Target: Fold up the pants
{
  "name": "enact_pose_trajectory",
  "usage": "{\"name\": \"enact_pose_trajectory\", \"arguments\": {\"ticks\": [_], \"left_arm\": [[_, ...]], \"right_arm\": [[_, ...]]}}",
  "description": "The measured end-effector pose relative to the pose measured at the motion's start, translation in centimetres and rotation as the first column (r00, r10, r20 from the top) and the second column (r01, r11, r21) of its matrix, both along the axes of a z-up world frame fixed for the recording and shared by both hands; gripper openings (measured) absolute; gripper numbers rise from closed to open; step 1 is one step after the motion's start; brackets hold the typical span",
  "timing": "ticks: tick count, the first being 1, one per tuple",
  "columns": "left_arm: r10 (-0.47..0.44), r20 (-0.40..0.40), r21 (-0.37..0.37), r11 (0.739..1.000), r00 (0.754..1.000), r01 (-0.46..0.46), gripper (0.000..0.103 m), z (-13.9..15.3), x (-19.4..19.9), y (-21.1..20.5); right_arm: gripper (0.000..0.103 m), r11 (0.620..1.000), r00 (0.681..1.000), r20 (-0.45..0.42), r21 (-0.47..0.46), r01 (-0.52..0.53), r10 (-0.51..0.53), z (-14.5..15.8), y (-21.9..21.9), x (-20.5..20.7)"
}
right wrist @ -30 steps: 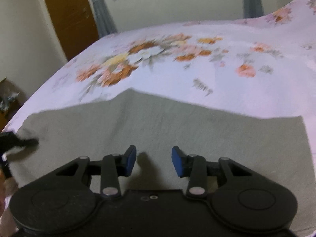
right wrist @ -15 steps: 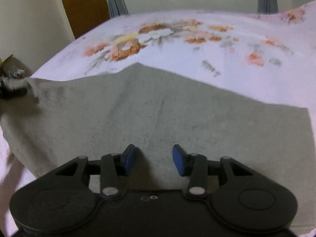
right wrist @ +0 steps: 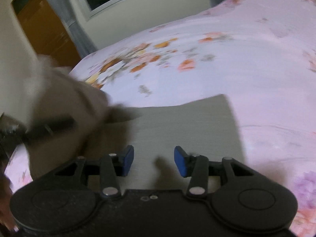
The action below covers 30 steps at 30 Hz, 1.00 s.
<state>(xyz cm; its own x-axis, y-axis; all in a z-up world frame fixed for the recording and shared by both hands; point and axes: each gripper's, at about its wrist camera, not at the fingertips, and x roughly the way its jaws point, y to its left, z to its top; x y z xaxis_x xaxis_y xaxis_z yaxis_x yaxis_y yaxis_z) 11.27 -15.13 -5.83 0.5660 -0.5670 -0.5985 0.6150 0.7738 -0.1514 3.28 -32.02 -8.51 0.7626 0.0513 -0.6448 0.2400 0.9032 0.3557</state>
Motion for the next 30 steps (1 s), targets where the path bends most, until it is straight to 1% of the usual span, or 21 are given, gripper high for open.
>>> {"name": "enact_pose_trajectory", "arguments": {"ticks": [2,3,4,5,7,8,9,10,11,13,14,15,17,18,20,21,23,25,28,30], "left_arm": [[-0.033,0.019,0.118,0.993,0.999,0.031,0.025,-1.6,-1.4,-2.3],[-0.039,0.014,0.160,0.986,0.999,0.036,0.027,-2.0,-1.9,-2.9],[-0.039,0.011,0.177,0.984,0.999,0.036,0.032,-2.0,-2.5,-2.9],[-0.038,0.012,0.168,0.985,0.999,0.035,0.034,-1.7,-3.1,-2.6],[-0.046,-0.009,0.118,0.992,0.999,0.046,0.049,-0.3,-4.6,-2.0],[-0.045,-0.019,0.090,0.995,0.999,0.047,0.052,0.2,-4.5,-1.7],[-0.041,-0.015,0.064,0.997,0.999,0.042,0.058,1.1,-5.0,-1.1],[-0.038,-0.004,0.055,0.998,0.999,0.038,0.063,1.2,-5.8,-0.6],[-0.033,0.004,0.051,0.998,0.999,0.033,0.064,1.3,-5.9,-0.6],[-0.002,-0.001,0.036,0.999,1.000,0.002,0.065,1.7,-5.8,0.8],[0.024,-0.012,0.032,0.999,1.000,-0.024,0.065,1.6,-5.4,1.5],[0.069,-0.030,0.029,0.997,0.997,-0.068,0.065,1.4,-4.9,2.7],[0.149,-0.079,0.020,0.989,0.986,-0.148,0.065,0.5,-3.3,4.4],[0.191,-0.119,0.002,0.981,0.974,-0.192,0.065,-0.1,-2.7,5.6],[0.234,-0.161,-0.020,0.971,0.959,-0.240,0.065,-1.2,-2.1,7.0],[0.246,-0.170,-0.019,0.967,0.954,-0.253,0.065,-1.7,-1.9,7.5],[0.240,-0.190,0.004,0.970,0.952,-0.244,0.065,-3.0,-1.6,7.7],[0.245,-0.198,0.008,0.969,0.949,-0.249,0.065,-4.2,-1.4,7.9],[0.257,-0.201,-0.004,0.965,0.945,-0.263,0.065,-4.8,-1.3,8.1],[0.249,-0.190,0.005,0.968,0.950,-0.252,0.065,-4.7,-1.3,7.8]], "right_arm": [[0.052,1.000,1.000,-0.005,0.002,0.029,-0.029,-0.2,-1.2,-0.9],[0.053,0.999,0.999,-0.008,0.005,0.036,-0.036,-0.4,-1.6,-1.3],[0.053,0.999,0.999,-0.010,0.012,0.040,-0.039,-0.5,-1.9,-1.5],[0.053,0.999,0.999,-0.009,0.020,0.042,-0.042,-0.6,-2.2,-1.8],[0.053,0.998,0.999,-0.004,0.047,0.038,-0.038,-0.8,-2.4,-2.1],[0.053,0.997,1.000,-0.001,0.070,0.030,-0.031,-0.9,-2.5,-2.2],[0.053,0.996,1.000,0.003,0.086,0.026,-0.026,-0.8,-2.5,-2.2],[0.053,0.995,1.000,0.007,0.099,0.022,-0.023,-0.7,-2.4,-2.3],[0.055,0.993,1.000,0.016,0.113,0.016,-0.018,-0.6,-2.1,-2.6],[0.059,0.991,1.000,0.028,0.135,0.006,-0.010,-0.3,-1.9,-2.8],[0.063,0.990,1.000,0.029,0.144,0.001,-0.005,-0.3,-1.8,-2.8],[0.063,0.988,1.000,0.025,0.154,-0.003,0.000,-0.4,-1.7,-2.7],[0.063,0.984,1.000,0.004,0.176,-0.005,0.005,-0.8,-1.4,-2.1],[0.063,0.983,1.000,-0.008,0.183,-0.004,0.005,-1.0,-1.3,-1.7],[0.064,0.979,0.999,-0.033,0.202,0.008,-0.002,-1.6,-1.2,-1.1],[0.063,0.975,0.999,-0.041,0.222,0.017,-0.008,-1.8,-1.1,-0.8],[0.063,0.963,0.998,-0.051,0.266,0.036,-0.024,-2.3,-1.1,-0.3],[0.063,0.952,0.998,-0.050,0.301,0.052,-0.038,-2.7,-1.0,0.5],[0.059,0.955,0.998,-0.049,0.290,0.062,-0.050,-3.2,-0.5,1.2],[0.054,0.957,0.997,-0.045,0.281,0.067,-0.056,-3.3,0.0,1.6]]}}
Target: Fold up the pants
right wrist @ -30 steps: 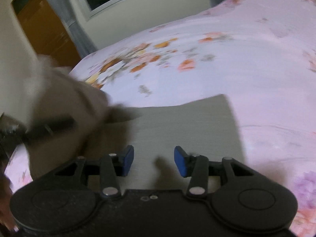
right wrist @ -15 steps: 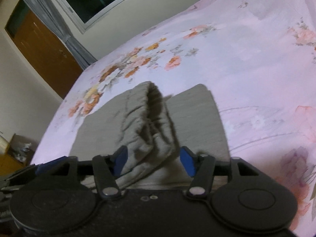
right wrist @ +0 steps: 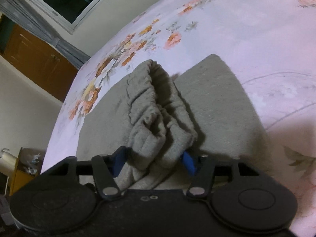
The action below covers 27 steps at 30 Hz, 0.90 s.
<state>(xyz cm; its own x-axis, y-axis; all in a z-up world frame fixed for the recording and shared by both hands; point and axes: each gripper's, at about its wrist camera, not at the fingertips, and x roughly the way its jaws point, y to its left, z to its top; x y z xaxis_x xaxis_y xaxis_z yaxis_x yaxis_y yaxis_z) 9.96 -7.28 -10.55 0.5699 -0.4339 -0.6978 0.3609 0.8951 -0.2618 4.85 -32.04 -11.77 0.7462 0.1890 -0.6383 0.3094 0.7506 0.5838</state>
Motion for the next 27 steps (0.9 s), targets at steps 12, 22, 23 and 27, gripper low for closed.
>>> {"name": "enact_pose_trajectory", "arguments": {"ticks": [12,22,23,27], "left_arm": [[0.025,-0.001,0.014,1.000,1.000,-0.025,0.065,0.6,0.1,0.0],[0.000,0.039,0.000,1.000,0.999,0.000,0.065,2.3,-0.4,-1.0],[-0.009,0.034,0.009,1.000,0.999,0.009,0.065,2.0,-0.4,-1.4],[-0.037,0.006,0.037,0.999,0.999,0.037,0.065,0.6,-0.5,-3.0]], "right_arm": [[0.041,0.993,0.999,0.026,-0.111,-0.031,0.034,2.1,1.5,-0.1],[0.040,0.941,0.972,0.174,-0.323,-0.097,0.160,8.0,1.9,-3.7],[0.040,0.945,0.976,0.159,-0.313,-0.091,0.147,7.5,1.1,-3.7],[0.041,0.972,0.996,0.068,-0.231,-0.036,0.053,4.1,-2.0,-4.0]]}}
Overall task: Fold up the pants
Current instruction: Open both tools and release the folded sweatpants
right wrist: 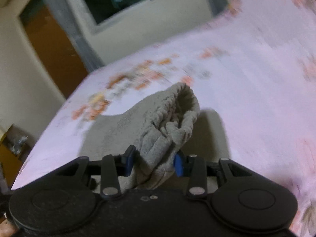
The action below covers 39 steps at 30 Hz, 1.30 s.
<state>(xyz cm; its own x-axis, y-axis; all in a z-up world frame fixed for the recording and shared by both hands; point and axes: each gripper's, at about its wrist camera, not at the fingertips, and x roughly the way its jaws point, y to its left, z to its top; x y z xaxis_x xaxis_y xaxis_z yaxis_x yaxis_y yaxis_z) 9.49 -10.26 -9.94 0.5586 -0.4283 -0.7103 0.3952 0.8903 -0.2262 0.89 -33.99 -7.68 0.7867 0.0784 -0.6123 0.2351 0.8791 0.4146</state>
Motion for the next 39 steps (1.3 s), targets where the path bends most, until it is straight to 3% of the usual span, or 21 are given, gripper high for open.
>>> {"name": "enact_pose_trajectory", "arguments": {"ticks": [2,5,9,12,14,17,23,26,29,33,39], "left_arm": [[-0.011,0.020,0.032,0.999,1.000,0.011,0.065,-0.2,-0.3,-0.8],[-0.013,0.014,0.019,1.000,1.000,0.013,0.065,0.3,-0.4,-1.0],[-0.016,0.022,0.021,1.000,1.000,0.016,0.065,0.6,-0.3,-1.1],[-0.016,0.018,0.059,0.998,1.000,0.015,0.065,-0.1,-0.2,-1.7],[-0.024,0.026,0.071,0.997,0.999,0.022,0.065,0.0,-0.4,-1.9],[-0.025,0.022,0.068,0.997,0.999,0.024,0.065,0.1,-0.3,-1.8],[-0.014,0.006,0.056,0.998,1.000,0.014,0.065,0.4,0.0,-1.8],[-0.013,0.003,0.051,0.999,1.000,0.013,0.065,0.4,0.0,-1.7],[-0.020,0.007,0.056,0.998,1.000,0.020,0.065,0.3,0.1,-1.7],[-0.043,0.027,0.075,0.996,0.999,0.040,0.065,-0.2,-0.3,-1.9],[-0.054,0.043,0.099,0.994,0.998,0.050,0.065,-0.1,-0.6,-2.2]], "right_arm": [[0.041,0.999,0.998,-0.059,0.048,0.019,-0.017,-2.3,-1.1,0.0],[0.040,0.995,0.998,-0.024,0.085,0.061,-0.059,-2.5,-1.4,-1.2],[0.042,0.998,0.998,0.037,0.015,0.058,-0.059,-0.7,-0.9,-1.7],[0.052,0.998,0.994,-0.093,0.017,0.057,-0.055,-2.2,-1.7,-0.6],[0.058,0.997,0.995,-0.066,0.018,0.079,-0.077,-1.8,-1.8,-1.7],[0.060,0.992,0.995,-0.019,-0.085,0.092,-0.094,0.2,-1.3,-2.9],[0.042,0.978,0.998,0.054,-0.207,0.023,-0.012,3.2,0.7,-1.6],[0.041,0.967,0.998,0.049,-0.254,-0.021,0.035,3.5,2.0,0.0],[0.039,0.958,0.999,0.023,-0.283,-0.039,0.048,2.6,2.9,0.7],[0.038,0.950,0.994,-0.101,-0.304,-0.074,0.045,-1.4,2.6,0.6],[0.038,0.957,0.996,-0.079,-0.283,-0.062,0.041,-1.0,2.5,0.2]]}}
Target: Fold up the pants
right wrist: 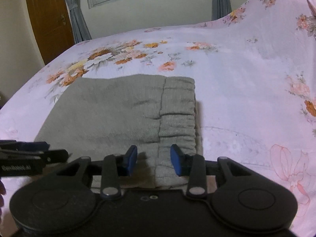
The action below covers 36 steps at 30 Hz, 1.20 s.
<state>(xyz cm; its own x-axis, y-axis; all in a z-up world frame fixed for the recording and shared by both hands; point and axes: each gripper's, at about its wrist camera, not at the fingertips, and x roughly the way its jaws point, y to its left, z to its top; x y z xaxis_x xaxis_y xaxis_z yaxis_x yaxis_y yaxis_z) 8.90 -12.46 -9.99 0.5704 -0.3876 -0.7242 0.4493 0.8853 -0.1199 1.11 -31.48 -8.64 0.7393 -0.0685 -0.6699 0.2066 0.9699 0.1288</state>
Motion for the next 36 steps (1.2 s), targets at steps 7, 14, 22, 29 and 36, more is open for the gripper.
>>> {"name": "enact_pose_trajectory", "arguments": {"ticks": [7,14,22,29,36], "left_arm": [[-0.005,0.014,-0.005,1.000,1.000,0.005,0.065,0.8,0.0,-0.2],[-0.008,-0.025,-0.009,1.000,1.000,0.008,0.065,0.2,3.5,-1.1],[-0.014,-0.012,0.004,1.000,1.000,0.014,0.065,0.1,9.1,-4.1],[0.003,-0.024,0.007,1.000,1.000,-0.003,0.065,-0.6,12.6,-6.3],[0.010,-0.005,0.016,1.000,1.000,-0.010,0.066,-0.4,12.6,-6.7]], "right_arm": [[0.040,0.999,0.999,0.038,0.008,-0.031,0.031,1.9,0.4,-0.3],[0.039,0.999,0.999,0.032,-0.016,-0.031,0.032,1.5,-0.1,2.9],[0.039,0.997,0.995,0.076,-0.046,-0.058,0.061,3.0,-0.9,7.1],[0.040,0.997,0.999,-0.023,-0.057,-0.047,0.045,-0.8,-1.9,10.3],[0.040,0.999,0.999,0.034,-0.034,-0.039,0.040,1.0,-1.8,9.5]]}}
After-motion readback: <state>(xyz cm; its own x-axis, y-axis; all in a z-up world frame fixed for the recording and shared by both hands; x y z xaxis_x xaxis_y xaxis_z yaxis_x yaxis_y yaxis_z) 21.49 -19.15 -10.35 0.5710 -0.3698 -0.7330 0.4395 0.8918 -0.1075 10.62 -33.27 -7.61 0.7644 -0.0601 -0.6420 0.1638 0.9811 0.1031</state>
